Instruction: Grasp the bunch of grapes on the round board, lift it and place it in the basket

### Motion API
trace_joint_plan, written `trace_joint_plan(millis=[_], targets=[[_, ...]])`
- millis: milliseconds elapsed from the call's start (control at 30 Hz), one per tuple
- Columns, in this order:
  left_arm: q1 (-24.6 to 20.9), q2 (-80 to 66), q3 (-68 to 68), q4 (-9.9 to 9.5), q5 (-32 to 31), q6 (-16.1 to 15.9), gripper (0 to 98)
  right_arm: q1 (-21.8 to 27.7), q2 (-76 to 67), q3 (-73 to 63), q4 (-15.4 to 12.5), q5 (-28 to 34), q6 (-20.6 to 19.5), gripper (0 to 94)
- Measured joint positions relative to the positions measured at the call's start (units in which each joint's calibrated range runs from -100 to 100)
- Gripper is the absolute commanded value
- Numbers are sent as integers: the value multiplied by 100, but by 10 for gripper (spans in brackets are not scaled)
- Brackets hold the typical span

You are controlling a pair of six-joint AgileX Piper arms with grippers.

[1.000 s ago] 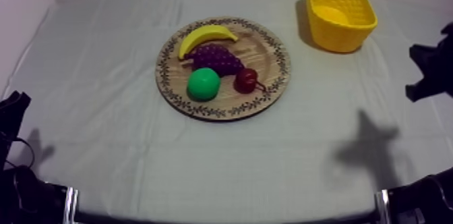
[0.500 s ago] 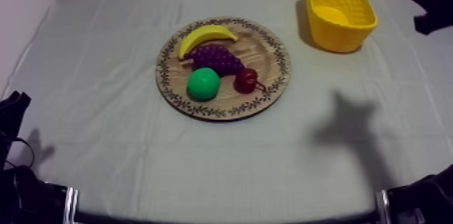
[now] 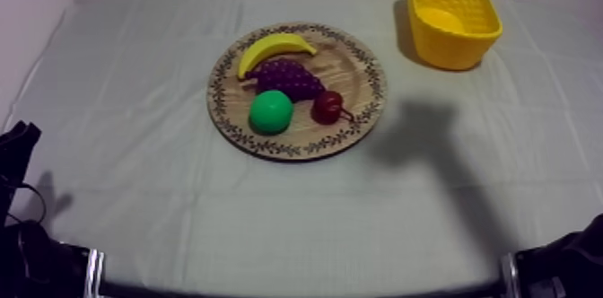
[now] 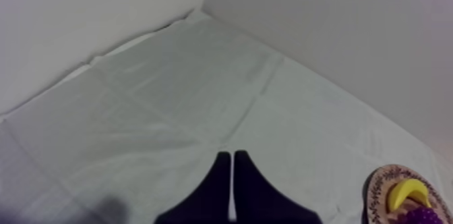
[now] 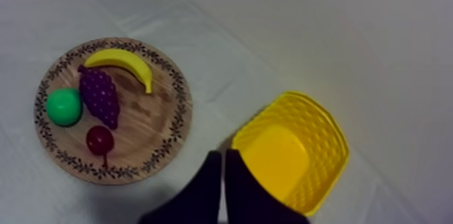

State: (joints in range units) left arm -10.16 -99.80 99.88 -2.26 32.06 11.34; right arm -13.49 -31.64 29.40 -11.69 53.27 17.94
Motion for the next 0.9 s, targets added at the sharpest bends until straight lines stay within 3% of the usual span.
trace_joint_plan(millis=[533, 900], targets=[[0, 0, 0, 0, 0, 0, 1, -691, 1508, -2283, 430, 1225, -424, 4], [0, 0, 0, 0, 0, 3, 1, -1290, 2436, -3476, 613, 1978, -471, 4]])
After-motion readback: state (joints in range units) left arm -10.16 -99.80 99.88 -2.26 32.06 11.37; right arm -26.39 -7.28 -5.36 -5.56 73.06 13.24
